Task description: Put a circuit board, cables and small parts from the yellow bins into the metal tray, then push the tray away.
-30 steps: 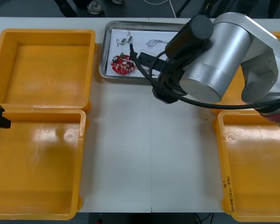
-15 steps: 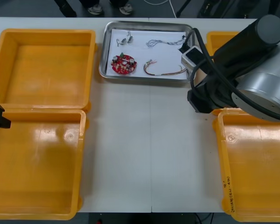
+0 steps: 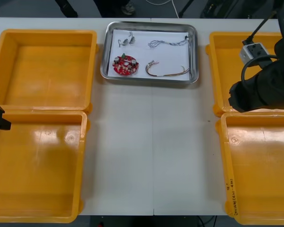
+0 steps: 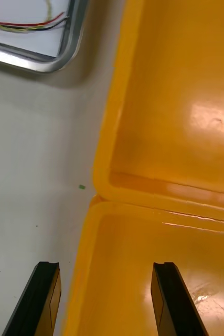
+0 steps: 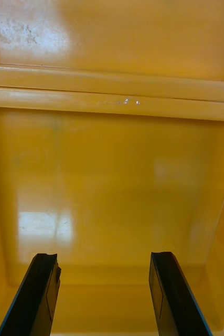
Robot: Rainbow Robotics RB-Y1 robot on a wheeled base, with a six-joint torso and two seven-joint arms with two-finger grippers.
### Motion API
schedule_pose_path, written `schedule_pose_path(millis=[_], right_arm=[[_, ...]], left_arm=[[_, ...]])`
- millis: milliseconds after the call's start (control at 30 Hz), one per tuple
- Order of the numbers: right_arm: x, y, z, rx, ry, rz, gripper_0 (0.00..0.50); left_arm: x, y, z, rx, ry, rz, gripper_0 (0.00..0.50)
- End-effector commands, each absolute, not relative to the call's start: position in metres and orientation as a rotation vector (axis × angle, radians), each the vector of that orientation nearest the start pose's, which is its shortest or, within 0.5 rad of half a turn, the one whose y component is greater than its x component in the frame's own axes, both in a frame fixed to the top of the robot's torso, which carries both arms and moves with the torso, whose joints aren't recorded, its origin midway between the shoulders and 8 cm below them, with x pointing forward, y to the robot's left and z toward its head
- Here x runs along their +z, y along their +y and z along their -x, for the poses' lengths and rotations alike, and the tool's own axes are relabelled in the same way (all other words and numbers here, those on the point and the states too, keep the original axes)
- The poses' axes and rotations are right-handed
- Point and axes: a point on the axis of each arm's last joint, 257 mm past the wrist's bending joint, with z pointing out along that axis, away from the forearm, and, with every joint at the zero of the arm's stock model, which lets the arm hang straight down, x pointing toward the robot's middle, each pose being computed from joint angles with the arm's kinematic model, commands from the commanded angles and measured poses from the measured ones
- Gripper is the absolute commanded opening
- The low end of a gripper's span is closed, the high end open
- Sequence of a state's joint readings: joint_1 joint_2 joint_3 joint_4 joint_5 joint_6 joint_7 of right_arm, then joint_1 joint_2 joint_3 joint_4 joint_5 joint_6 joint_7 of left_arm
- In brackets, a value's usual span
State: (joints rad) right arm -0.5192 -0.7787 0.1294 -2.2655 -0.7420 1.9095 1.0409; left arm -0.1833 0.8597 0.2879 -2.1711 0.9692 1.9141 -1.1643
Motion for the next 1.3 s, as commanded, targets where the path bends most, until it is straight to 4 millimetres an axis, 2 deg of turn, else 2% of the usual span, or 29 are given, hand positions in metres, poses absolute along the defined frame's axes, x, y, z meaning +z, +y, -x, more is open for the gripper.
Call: schedule_pose_path(millis=[33, 367, 567, 733, 967, 1300], right_arm=[[-0.109, -0.298, -0.427, -0.114, 2.536, 0.077, 0.500], [-0.115, -0.351, -0.430, -0.091, 2.555, -0.065, 0.500], [-0.120, -0.369, -0.430, -0.012, 2.568, -0.124, 0.500], [-0.124, -0.392, -0.424, -0.054, 2.589, -0.069, 0.500], [-0.129, -0.401, -0.409, -0.022, 2.651, -0.087, 0.500], [-0.141, -0.402, -0.396, -0.019, 2.703, -0.093, 0.500]], left_arm=[[-0.142, 0.383, -0.365, 0.059, 2.697, -0.029, 0.500], [-0.142, 0.383, -0.365, 0.059, 2.697, -0.029, 0.500], [-0.142, 0.383, -0.365, 0.059, 2.697, -0.029, 0.500], [-0.142, 0.383, -0.365, 0.059, 2.697, -0.029, 0.500], [-0.142, 0.383, -0.365, 0.059, 2.697, -0.029, 0.500], [-0.142, 0.383, -0.365, 0.059, 2.697, -0.029, 0.500]])
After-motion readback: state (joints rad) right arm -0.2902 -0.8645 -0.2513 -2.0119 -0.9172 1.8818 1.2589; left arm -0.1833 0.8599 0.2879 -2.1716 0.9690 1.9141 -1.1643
